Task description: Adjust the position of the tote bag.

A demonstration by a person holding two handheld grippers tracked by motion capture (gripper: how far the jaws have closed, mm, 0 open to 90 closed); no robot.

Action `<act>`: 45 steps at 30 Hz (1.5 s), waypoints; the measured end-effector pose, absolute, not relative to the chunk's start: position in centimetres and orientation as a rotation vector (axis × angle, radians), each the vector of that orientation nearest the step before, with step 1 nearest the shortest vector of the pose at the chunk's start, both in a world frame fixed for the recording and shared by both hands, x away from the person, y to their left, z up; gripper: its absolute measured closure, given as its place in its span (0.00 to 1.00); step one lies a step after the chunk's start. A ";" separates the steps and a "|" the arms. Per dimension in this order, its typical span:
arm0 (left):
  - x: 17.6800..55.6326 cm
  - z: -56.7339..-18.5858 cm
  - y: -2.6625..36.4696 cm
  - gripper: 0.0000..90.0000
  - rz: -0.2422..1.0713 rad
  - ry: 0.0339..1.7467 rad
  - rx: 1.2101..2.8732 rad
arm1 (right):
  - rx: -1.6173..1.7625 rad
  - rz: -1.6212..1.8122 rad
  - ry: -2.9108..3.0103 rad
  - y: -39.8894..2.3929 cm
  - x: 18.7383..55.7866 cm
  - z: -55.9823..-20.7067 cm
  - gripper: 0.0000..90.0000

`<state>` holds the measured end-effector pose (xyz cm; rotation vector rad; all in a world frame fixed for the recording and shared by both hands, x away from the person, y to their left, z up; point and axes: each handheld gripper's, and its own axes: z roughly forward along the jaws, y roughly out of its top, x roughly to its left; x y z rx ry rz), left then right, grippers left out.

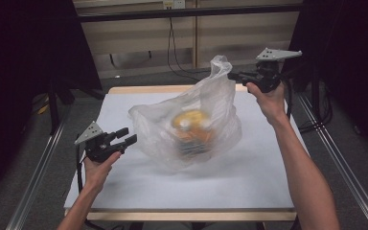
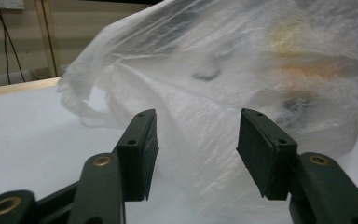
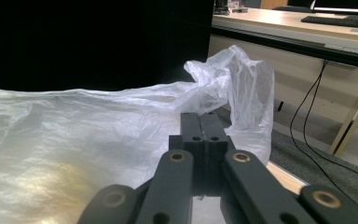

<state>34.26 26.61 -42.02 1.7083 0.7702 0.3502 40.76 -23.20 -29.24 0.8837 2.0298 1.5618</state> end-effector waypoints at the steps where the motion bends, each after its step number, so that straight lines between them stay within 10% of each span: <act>1: 34.4 -41.9 26.7 0.54 0.367 0.777 1.709 | 0.879 1.570 2.025 -23.4 40.4 -29.2 1.00; 27: 43.0 -40.7 24.8 0.35 0.408 0.758 1.688 | 0.847 1.604 2.017 -25.3 34.2 -30.7 1.00; 32: 43.3 -41.4 24.2 0.53 0.372 0.715 1.734 | 0.853 1.609 2.017 -25.3 34.1 -31.3 1.00; 37: 43.6 -41.6 24.1 1.00 0.380 0.706 1.777 | 0.857 1.602 2.016 -25.4 34.2 -31.0 1.00; 45: 42.7 -39.5 24.9 1.00 0.361 0.702 1.737 | 0.873 1.596 1.979 -26.3 34.1 -29.6 1.00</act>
